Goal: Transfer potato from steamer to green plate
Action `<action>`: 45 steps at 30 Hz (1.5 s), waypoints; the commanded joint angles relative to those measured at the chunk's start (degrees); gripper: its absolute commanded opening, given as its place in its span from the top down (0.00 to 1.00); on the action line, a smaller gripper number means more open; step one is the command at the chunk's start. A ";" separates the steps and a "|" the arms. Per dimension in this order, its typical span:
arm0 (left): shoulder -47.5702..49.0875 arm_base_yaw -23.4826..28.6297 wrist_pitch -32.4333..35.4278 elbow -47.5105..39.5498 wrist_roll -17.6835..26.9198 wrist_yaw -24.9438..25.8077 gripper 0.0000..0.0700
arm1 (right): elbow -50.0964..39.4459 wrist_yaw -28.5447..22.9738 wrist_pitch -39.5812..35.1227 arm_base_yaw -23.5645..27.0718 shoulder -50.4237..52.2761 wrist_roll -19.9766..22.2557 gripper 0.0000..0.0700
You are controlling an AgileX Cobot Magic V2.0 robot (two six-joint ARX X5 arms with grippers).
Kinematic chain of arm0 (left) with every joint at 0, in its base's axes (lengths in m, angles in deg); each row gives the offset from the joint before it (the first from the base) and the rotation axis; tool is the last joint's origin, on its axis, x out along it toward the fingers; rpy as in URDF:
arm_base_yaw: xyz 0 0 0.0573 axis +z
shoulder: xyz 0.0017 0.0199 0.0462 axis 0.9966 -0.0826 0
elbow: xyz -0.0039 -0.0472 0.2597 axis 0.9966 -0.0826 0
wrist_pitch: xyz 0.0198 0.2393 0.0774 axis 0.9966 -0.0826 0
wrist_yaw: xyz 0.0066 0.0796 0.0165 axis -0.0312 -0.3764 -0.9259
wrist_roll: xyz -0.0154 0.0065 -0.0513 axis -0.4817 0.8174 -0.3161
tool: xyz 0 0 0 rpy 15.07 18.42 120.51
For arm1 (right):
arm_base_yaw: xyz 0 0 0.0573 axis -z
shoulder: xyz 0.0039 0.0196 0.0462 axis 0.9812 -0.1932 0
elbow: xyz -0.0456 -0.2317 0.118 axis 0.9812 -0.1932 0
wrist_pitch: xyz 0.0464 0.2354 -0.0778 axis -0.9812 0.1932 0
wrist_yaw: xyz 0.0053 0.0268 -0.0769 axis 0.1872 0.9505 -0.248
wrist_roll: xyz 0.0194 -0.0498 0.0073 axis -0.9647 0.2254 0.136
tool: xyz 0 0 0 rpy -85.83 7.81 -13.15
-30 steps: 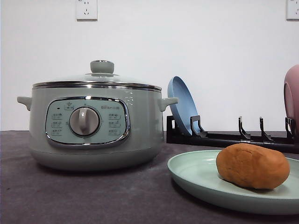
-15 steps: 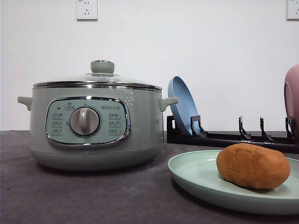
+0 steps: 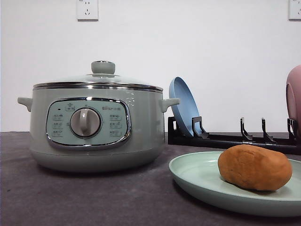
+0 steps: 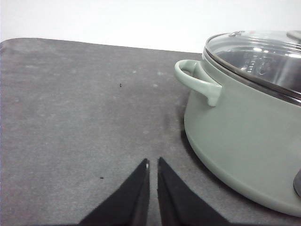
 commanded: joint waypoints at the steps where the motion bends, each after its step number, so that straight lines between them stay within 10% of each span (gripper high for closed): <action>1: 0.11 -0.13 -0.24 -1.16 0.66 0.04 0.96 | -0.03 0.00 -1.33 1.56 0.10 0.28 0.98; 20: 0.11 -0.13 -0.26 -1.16 0.66 0.04 0.96 | -46.18 -0.05 -78.75 26.04 17.62 0.82 0.98; 29: 0.11 -0.13 -0.26 -1.16 0.66 0.04 0.96 | -56.52 -4.03 -65.40 31.79 24.62 7.60 0.98; 45: 0.11 -0.13 -0.29 -1.16 0.66 0.04 0.96 | -64.29 -11.53 -53.19 27.24 28.54 10.60 0.98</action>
